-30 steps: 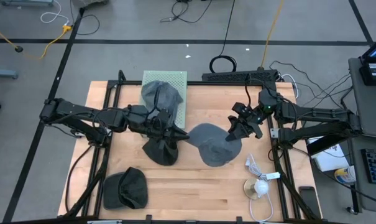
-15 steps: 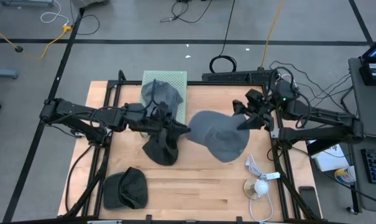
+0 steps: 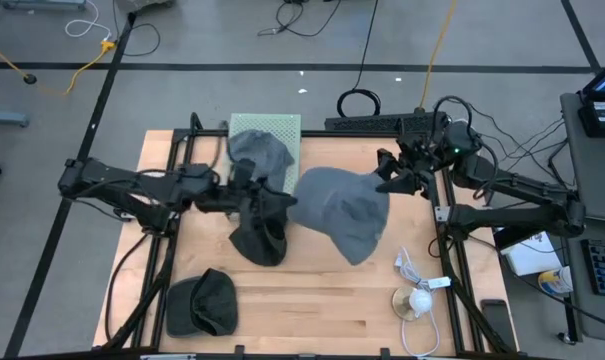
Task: Pick & Place hat
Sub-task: Stack the gray cap on the gray cap on the shelf
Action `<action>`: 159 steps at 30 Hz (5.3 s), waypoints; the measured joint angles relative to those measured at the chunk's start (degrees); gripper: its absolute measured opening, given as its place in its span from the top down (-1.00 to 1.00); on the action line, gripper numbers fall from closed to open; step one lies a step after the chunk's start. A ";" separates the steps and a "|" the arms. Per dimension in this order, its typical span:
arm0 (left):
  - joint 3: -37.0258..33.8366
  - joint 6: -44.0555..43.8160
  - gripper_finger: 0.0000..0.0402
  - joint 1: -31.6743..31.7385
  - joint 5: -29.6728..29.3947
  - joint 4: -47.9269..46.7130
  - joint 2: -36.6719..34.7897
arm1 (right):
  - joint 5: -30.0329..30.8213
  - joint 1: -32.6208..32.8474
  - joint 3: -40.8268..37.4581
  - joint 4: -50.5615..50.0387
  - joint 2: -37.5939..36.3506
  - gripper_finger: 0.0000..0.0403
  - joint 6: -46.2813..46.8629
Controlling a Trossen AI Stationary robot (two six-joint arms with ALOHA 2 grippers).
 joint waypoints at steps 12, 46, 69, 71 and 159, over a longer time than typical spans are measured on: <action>0.07 9.73 0.95 -12.31 -30.37 -8.59 -10.05 | 8.09 2.43 0.00 -1.49 0.04 0.00 -1.40; 0.09 25.96 0.95 -31.08 -72.46 21.29 6.28 | 74.88 31.27 -0.04 7.48 18.26 0.00 1.33; 0.11 32.39 0.93 -31.32 -70.95 23.48 7.98 | 69.40 38.26 -0.09 9.76 15.18 0.94 -1.06; 0.11 32.40 0.86 -31.32 -70.88 22.87 7.98 | 67.31 38.36 -0.09 9.84 13.39 0.97 -1.62; 0.11 8.24 0.15 -2.84 21.65 14.63 7.47 | 7.24 27.60 53.66 -14.78 34.77 0.98 -6.17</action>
